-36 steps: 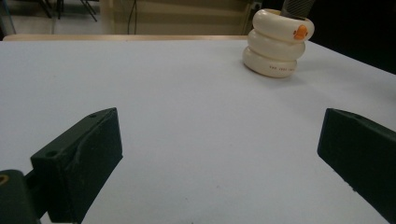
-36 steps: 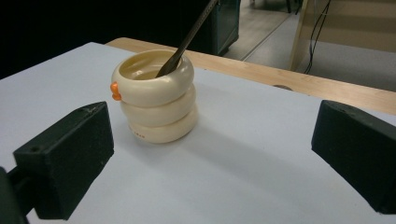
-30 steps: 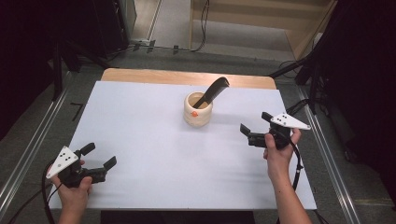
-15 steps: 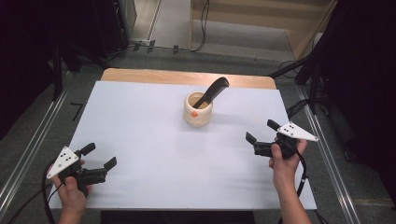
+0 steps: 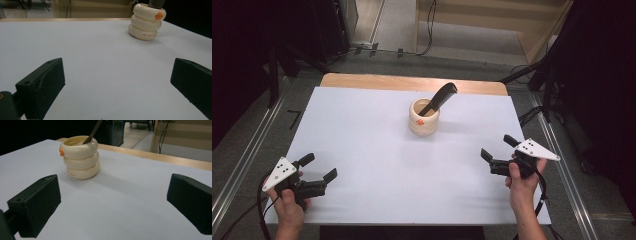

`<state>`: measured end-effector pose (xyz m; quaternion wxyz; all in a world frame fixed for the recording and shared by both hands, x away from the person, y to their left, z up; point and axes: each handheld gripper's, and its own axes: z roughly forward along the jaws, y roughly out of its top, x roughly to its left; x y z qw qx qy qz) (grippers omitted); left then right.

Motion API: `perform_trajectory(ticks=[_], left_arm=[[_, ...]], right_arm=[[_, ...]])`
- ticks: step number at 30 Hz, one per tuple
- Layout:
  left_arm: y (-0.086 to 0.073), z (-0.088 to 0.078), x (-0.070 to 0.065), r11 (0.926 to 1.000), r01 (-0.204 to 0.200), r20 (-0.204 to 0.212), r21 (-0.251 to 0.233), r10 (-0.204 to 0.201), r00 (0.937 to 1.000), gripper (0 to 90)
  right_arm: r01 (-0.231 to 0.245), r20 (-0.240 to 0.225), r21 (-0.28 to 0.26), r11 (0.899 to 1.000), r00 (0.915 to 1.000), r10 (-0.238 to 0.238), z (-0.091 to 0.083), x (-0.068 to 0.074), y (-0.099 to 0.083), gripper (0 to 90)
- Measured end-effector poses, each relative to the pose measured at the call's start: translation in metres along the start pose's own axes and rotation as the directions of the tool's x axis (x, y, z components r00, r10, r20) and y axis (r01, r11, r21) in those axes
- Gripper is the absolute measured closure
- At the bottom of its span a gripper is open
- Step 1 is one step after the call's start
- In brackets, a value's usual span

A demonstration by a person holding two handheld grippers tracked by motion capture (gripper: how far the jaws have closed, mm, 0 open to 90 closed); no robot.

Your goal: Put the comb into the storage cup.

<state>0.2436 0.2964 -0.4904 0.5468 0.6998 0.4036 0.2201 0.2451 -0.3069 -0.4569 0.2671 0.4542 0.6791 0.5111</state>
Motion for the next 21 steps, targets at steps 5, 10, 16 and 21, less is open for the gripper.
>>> perform_trajectory(ticks=[5,10,16,21], left_arm=[[0.0,0.0,0.0,1.0,-0.001,0.001,0.001,0.001,1.0,0.0],[0.0,0.0,0.0,1.0,0.001,0.0,0.002,-0.001,1.0,0.0],[0.0,0.0,0.0,1.0,-0.001,0.001,0.002,0.001,1.0,0.0],[0.0,0.0,-0.001,1.0,-0.001,0.001,0.004,0.001,1.0,0.0]], right_arm=[[-0.008,0.01,0.001,1.0,0.9999,0.008,-0.007,-0.003,-0.005,0.0],[-0.005,0.017,0.003,1.0,0.9998,0.005,-0.012,-0.006,-0.011,0.0],[-0.001,0.029,0.0,1.0,0.9996,0.001,-0.019,-0.009,-0.02,0.0],[-0.006,0.035,-0.002,1.0,0.9994,0.006,-0.027,-0.014,-0.028,0.0]])
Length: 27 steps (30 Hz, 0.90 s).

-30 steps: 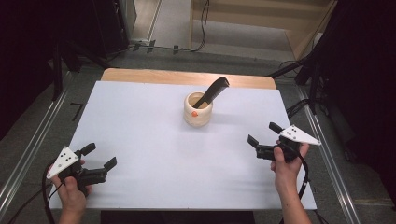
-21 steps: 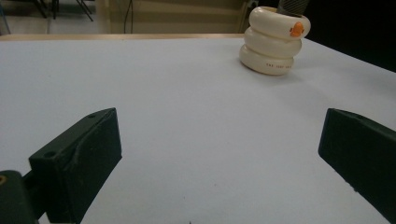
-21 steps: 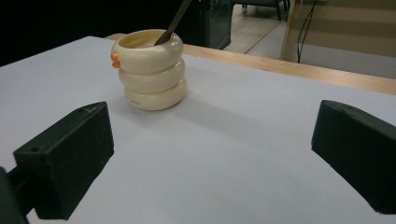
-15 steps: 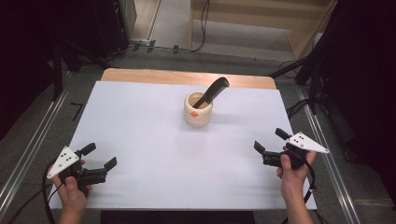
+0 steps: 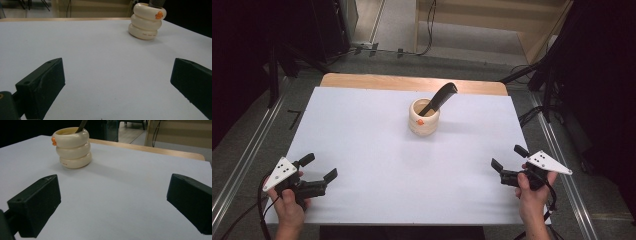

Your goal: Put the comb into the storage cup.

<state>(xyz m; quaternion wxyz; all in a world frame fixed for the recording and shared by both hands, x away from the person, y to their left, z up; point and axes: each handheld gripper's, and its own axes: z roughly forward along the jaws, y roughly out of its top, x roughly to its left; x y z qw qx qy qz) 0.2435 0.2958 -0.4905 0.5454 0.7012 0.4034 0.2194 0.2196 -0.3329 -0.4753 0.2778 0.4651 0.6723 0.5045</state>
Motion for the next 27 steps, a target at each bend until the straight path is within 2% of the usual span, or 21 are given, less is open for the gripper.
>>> perform_trajectory(ticks=[10,17,27], left_arm=[[0.0,0.0,0.0,1.0,0.0,0.0,0.0,0.0,1.0,0.0],[0.0,0.0,0.0,1.0,0.0,-0.002,0.0,0.0,1.0,0.0],[0.0,0.0,-0.001,1.0,-0.001,-0.007,0.002,0.001,1.0,0.0]], right_arm=[[0.003,0.005,-0.005,1.0,1.0,-0.003,-0.011,-0.006,-0.015,0.0],[-0.004,0.026,-0.006,1.0,0.9997,0.004,-0.017,-0.01,-0.025,0.0],[-0.01,0.053,-0.024,1.0,0.9985,0.011,-0.026,-0.024,-0.043,0.0]])
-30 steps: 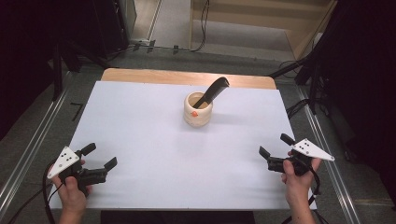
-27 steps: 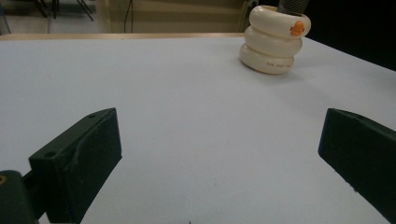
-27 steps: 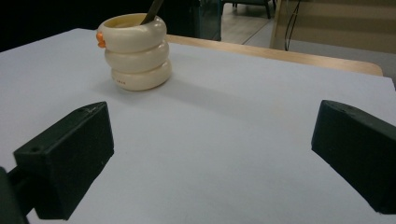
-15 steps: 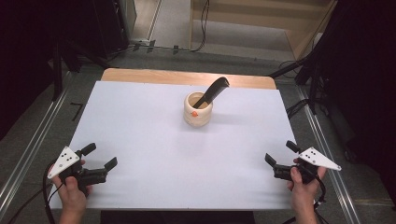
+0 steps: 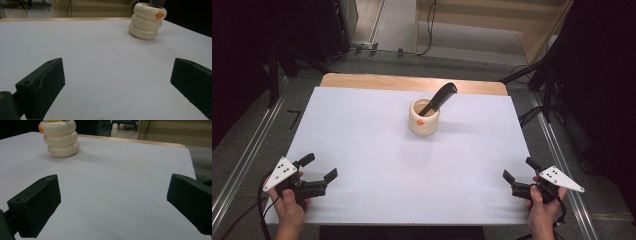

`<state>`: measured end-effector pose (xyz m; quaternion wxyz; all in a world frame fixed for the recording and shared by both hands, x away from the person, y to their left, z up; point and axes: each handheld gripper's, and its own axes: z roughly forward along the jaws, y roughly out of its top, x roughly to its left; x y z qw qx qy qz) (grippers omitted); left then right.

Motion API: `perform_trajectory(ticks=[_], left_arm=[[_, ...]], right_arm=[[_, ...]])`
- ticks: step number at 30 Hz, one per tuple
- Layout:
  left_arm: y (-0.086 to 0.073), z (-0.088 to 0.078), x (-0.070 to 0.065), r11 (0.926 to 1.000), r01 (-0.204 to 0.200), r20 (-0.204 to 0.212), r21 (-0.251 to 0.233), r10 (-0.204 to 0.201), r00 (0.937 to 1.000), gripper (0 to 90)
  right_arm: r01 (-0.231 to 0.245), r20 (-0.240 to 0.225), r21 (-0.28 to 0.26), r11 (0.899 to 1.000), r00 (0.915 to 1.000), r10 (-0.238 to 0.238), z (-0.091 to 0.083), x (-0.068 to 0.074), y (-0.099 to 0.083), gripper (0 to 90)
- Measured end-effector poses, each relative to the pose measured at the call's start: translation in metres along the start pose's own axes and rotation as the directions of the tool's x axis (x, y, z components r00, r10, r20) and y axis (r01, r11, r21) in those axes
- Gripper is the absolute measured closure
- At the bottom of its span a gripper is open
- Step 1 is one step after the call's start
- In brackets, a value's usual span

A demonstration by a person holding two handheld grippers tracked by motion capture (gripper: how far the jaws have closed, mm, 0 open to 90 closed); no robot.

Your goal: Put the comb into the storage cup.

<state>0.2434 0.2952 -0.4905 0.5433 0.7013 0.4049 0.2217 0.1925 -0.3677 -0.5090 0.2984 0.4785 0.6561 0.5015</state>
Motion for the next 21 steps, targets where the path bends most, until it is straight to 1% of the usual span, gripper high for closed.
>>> perform_trajectory(ticks=[4,5,7,8,11,13,17,20,21], left_arm=[[0.0,0.0,0.0,1.0,0.001,0.002,-0.002,-0.001,1.0,0.0],[0.0,0.0,0.0,1.0,0.001,0.003,-0.004,-0.001,1.0,0.0],[0.0,0.0,0.001,1.0,0.0,0.003,-0.003,0.0,1.0,0.0],[0.0,0.0,0.001,1.0,0.001,0.004,-0.003,-0.001,1.0,0.0],[0.0,0.0,0.001,1.0,0.0,0.005,-0.003,0.0,1.0,0.0],[0.0,0.0,0.001,1.0,0.005,0.009,-0.007,-0.004,1.0,0.0],[0.0,0.0,0.001,1.0,0.0,0.009,-0.004,0.0,1.0,0.0],[0.0,0.0,0.001,1.0,0.001,0.008,-0.004,-0.001,1.0,0.0],[0.0,0.0,0.001,1.0,0.0,0.008,-0.003,0.0,1.0,0.0]], right_arm=[[-0.018,0.005,-0.001,1.0,0.9998,0.018,-0.002,-0.005,-0.007,0.0],[-0.017,0.003,-0.006,1.0,0.9999,0.017,-0.002,-0.006,-0.008,0.0],[-0.03,-0.011,-0.021,0.999,0.9995,0.03,-0.004,-0.009,-0.01,0.0],[-0.028,-0.02,-0.029,0.999,0.9994,0.027,-0.004,-0.009,-0.01,0.0],[-0.022,-0.028,-0.033,0.999,0.9994,0.021,-0.003,-0.009,-0.012,0.0],[-0.006,-0.029,-0.017,1.0,0.9996,0.006,-0.001,-0.007,-0.012,0.0],[0.002,-0.035,-0.009,1.0,0.9994,-0.002,0.001,-0.005,-0.013,0.0],[-0.004,-0.032,-0.013,1.0,0.9995,0.004,0.001,-0.006,-0.013,0.0],[-0.015,-0.03,-0.012,1.0,0.9994,0.015,0.001,-0.006,-0.013,0.0]])
